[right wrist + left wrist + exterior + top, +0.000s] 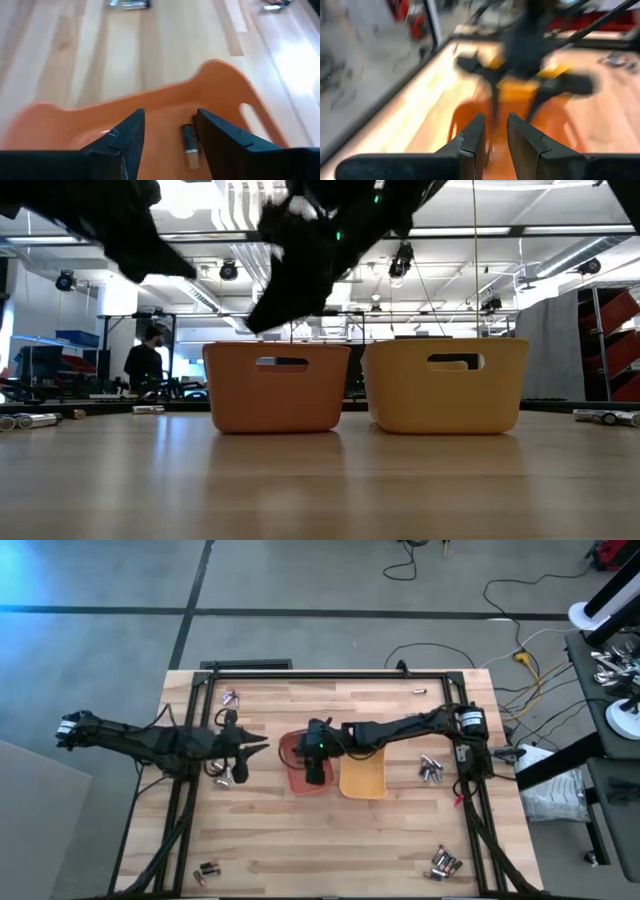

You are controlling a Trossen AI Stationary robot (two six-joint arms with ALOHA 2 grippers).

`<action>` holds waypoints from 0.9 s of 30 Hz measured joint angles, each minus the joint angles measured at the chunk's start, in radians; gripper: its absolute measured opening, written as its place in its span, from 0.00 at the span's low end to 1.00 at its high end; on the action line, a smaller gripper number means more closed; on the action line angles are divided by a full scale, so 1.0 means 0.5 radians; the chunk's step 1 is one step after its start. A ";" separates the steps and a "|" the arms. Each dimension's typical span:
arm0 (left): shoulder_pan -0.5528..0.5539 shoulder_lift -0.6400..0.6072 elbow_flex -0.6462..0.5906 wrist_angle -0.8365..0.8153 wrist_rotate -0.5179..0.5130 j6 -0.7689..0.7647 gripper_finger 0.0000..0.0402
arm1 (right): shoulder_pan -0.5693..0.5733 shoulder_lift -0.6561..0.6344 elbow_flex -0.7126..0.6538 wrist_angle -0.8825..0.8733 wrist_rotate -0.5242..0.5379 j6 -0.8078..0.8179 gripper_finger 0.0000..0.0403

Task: Sort batteries
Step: Put the brown-black battery into the yellow bin

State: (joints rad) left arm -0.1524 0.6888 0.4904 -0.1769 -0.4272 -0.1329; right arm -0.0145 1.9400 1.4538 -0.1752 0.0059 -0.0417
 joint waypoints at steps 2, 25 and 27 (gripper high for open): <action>0.056 0.024 0.000 -0.141 -0.004 -0.151 0.15 | 0.069 -0.031 -0.002 -0.031 -0.066 -0.009 0.45; 0.433 0.307 0.030 -0.492 0.015 -0.516 0.15 | 0.382 0.083 -0.004 -0.009 -0.007 0.071 0.48; 0.433 0.319 0.057 -0.490 0.015 -0.480 0.15 | 0.382 0.083 -0.003 0.071 -0.007 0.087 0.48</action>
State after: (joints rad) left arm 0.0639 0.8484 0.5188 -0.4221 -0.4198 -0.3731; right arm 0.1764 1.9816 1.4522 -0.1397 0.0025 0.0016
